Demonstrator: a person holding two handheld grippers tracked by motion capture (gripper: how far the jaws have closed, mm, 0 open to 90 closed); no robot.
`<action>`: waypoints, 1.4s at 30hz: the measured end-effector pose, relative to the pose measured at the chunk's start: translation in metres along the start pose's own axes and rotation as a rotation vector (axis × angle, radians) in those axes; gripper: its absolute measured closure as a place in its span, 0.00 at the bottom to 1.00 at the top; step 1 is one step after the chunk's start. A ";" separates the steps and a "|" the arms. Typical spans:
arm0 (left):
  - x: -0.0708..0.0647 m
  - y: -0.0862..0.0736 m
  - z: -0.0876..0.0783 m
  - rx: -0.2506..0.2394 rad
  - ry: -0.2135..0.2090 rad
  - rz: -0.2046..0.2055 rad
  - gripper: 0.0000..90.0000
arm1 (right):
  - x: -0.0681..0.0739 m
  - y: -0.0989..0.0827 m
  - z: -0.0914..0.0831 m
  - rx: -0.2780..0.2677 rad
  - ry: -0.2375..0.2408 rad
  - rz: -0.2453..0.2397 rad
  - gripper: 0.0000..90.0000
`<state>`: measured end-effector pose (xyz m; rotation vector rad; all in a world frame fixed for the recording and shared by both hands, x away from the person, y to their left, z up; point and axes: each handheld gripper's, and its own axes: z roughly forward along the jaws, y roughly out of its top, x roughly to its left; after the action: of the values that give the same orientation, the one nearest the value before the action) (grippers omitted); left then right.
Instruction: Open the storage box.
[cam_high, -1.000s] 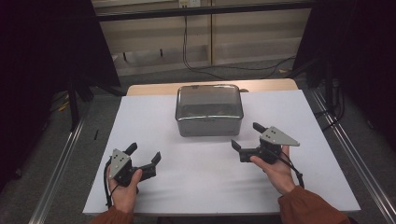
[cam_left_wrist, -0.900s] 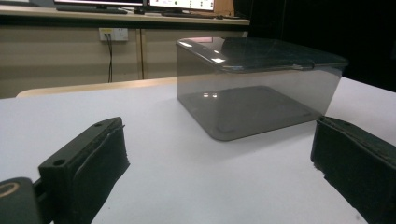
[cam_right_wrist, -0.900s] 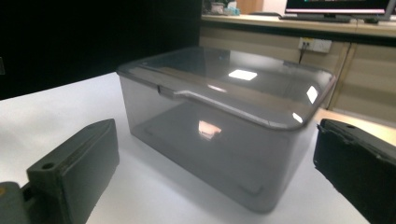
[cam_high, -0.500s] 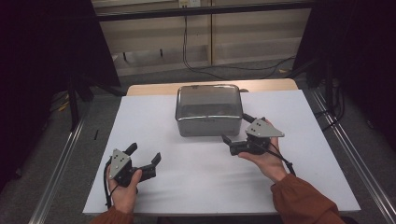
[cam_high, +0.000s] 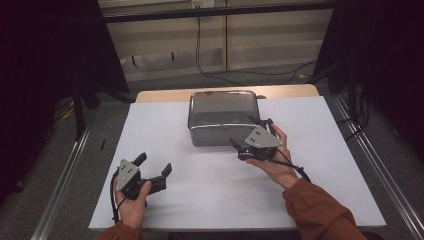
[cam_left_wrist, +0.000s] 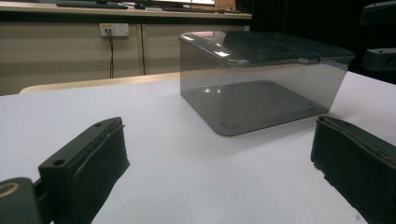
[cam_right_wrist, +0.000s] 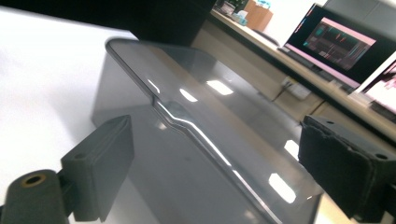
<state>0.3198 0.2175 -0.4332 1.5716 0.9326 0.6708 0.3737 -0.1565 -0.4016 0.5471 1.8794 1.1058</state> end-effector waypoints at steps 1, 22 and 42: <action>0.000 0.000 0.000 0.002 0.000 0.004 0.04 | 0.001 0.000 0.001 0.000 -0.003 -0.022 0.12; 0.002 0.000 0.001 0.003 -0.003 0.000 0.03 | 0.028 0.001 0.020 0.066 -0.070 -0.511 0.37; 0.003 0.001 0.003 0.022 -0.040 -0.009 0.04 | 0.045 0.002 0.036 0.133 -0.123 -0.729 0.66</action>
<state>0.3237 0.2181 -0.4332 1.5944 0.9192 0.6223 0.3798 -0.1062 -0.4290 -0.0225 1.8206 0.4580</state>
